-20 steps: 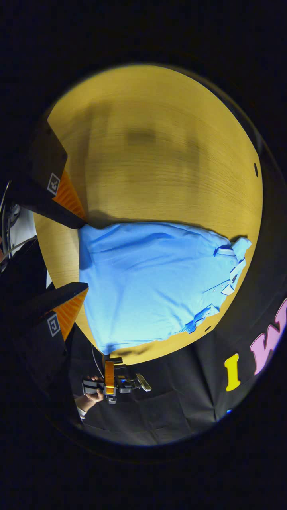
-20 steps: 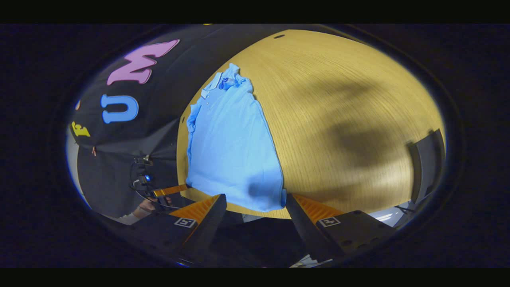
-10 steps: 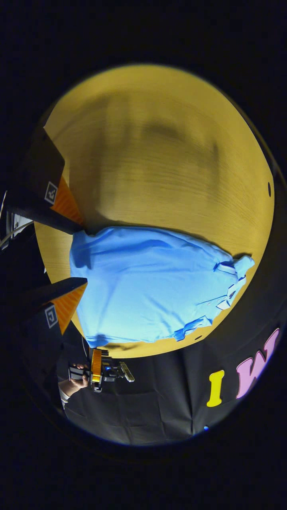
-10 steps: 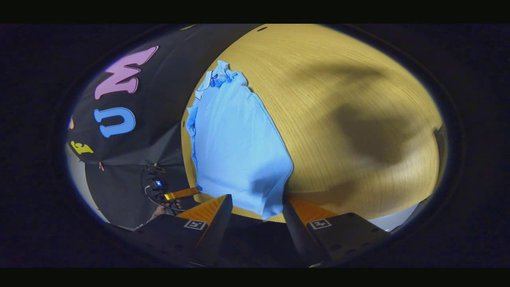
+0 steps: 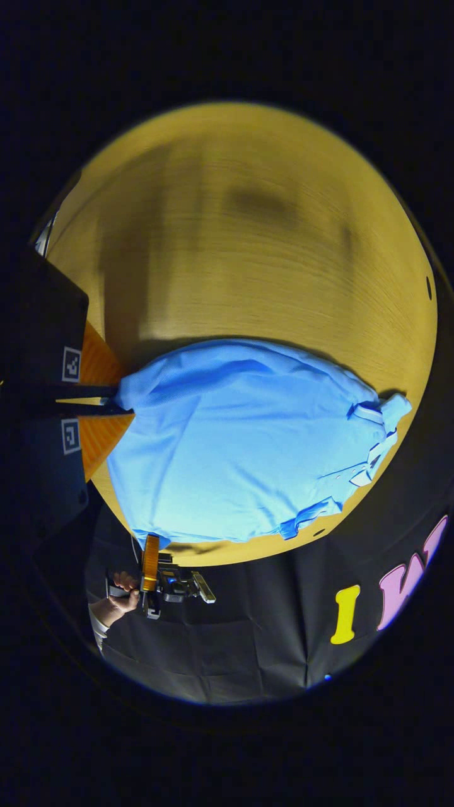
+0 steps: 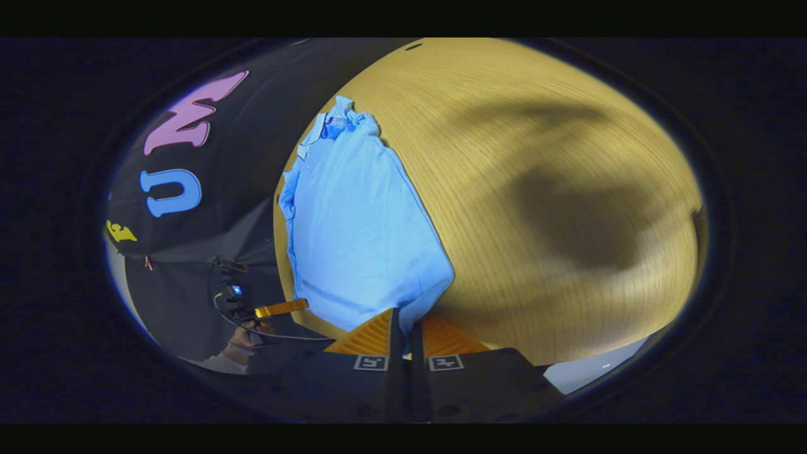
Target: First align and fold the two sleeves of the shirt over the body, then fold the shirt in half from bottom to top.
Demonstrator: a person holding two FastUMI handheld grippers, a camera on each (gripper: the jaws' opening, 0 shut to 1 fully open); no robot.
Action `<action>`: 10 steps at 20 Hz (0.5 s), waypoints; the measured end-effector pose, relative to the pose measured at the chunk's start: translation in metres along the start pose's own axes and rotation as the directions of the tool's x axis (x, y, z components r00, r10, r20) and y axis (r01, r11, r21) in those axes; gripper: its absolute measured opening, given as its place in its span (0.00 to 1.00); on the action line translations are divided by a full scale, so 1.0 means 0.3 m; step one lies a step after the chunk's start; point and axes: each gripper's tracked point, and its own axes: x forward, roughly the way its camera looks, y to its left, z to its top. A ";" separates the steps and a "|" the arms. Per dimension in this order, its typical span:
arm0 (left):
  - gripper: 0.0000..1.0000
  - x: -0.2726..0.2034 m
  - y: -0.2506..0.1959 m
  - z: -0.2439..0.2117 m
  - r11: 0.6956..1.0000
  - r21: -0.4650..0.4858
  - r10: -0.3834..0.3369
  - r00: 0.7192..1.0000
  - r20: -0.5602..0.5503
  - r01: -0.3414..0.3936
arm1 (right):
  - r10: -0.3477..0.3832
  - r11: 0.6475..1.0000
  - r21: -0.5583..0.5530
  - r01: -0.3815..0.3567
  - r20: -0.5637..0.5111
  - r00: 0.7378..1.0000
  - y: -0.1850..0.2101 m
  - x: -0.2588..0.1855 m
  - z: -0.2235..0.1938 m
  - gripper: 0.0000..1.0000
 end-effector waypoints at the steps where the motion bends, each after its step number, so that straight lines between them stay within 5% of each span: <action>1: 0.06 0.001 0.000 0.002 1.000 0.025 0.012 1.000 0.007 -0.012 | -0.004 1.000 -0.009 0.004 -0.005 1.000 0.005 -0.005 -0.007 0.05; 10: 0.06 -0.114 -0.082 0.172 0.989 0.144 -0.007 0.985 0.171 -0.018 | 0.076 0.979 -0.190 -0.071 0.019 0.997 0.182 -0.006 0.089 0.05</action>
